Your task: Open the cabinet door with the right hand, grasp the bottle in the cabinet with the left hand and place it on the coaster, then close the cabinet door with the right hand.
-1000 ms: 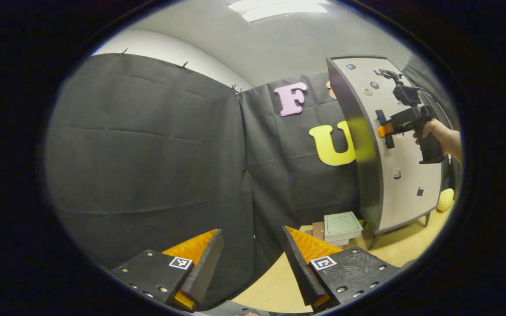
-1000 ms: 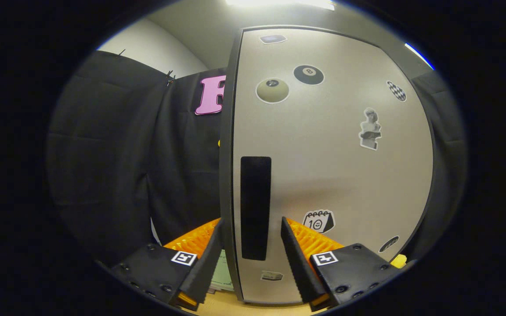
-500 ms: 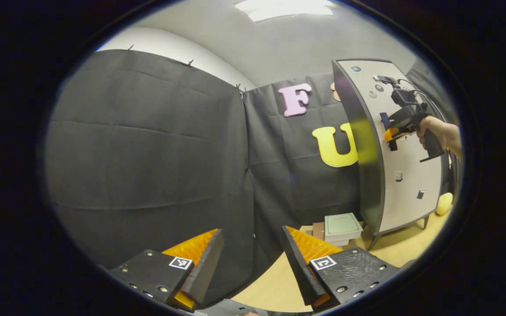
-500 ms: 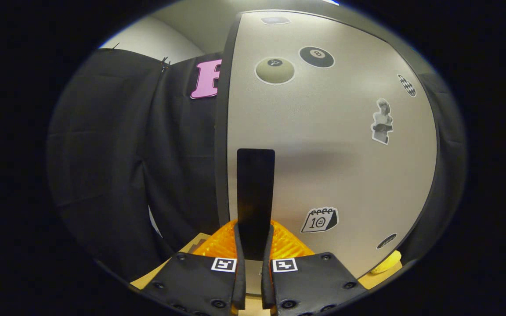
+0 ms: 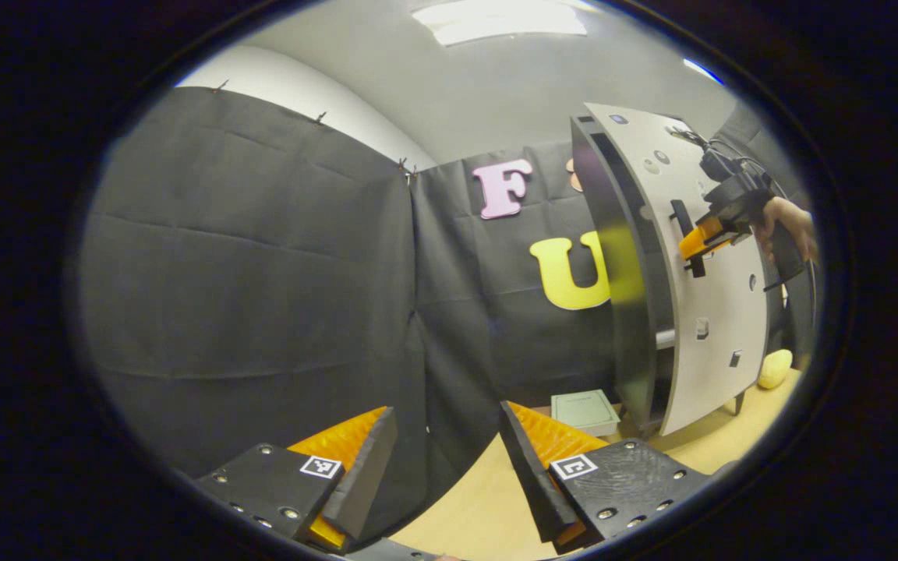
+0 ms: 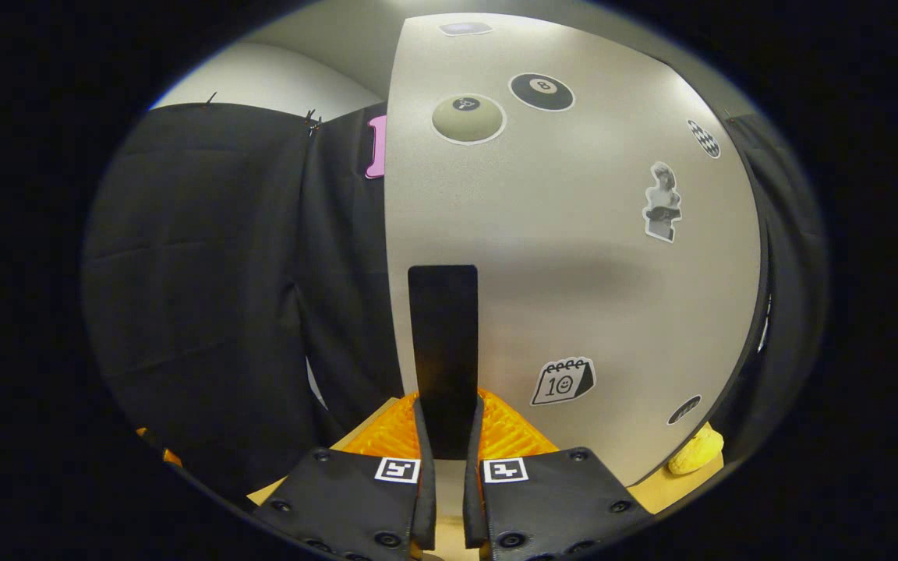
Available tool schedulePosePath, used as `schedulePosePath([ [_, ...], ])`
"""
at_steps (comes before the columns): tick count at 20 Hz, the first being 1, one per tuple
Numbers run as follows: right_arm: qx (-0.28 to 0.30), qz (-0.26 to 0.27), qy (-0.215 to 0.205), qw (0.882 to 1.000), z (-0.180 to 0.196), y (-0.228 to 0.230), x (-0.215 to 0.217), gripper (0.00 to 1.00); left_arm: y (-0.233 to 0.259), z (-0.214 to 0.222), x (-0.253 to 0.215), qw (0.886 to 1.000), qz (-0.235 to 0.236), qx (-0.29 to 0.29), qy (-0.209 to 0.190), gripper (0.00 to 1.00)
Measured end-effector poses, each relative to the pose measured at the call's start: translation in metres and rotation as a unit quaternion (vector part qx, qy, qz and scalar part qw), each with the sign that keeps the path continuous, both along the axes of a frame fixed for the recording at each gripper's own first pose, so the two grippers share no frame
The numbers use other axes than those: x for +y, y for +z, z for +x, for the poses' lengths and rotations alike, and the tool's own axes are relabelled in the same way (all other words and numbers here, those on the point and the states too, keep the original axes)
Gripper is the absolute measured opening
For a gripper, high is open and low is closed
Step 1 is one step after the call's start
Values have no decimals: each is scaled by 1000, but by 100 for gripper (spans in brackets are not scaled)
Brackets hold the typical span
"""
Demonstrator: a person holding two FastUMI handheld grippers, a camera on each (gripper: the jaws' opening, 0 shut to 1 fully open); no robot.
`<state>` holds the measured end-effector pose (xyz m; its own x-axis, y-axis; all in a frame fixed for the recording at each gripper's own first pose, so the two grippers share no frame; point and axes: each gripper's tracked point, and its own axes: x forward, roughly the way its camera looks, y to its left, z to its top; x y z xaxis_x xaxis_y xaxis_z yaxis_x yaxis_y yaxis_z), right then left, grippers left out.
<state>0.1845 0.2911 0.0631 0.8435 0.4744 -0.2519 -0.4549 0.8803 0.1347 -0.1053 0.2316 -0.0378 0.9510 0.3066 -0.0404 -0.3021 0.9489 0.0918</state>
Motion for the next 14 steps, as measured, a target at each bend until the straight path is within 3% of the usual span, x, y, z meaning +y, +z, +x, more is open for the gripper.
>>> schedulePosePath([
  [6, 8, 2, 24, 1000, -1, 0, -6, 16, 2, 53, -53, 998, -4, -16, -54, 82],
  [14, -1, 16, 91, 996, -1, 1, -11, 13, 3, 68, -142, 996, -4, -12, -88, 82],
])
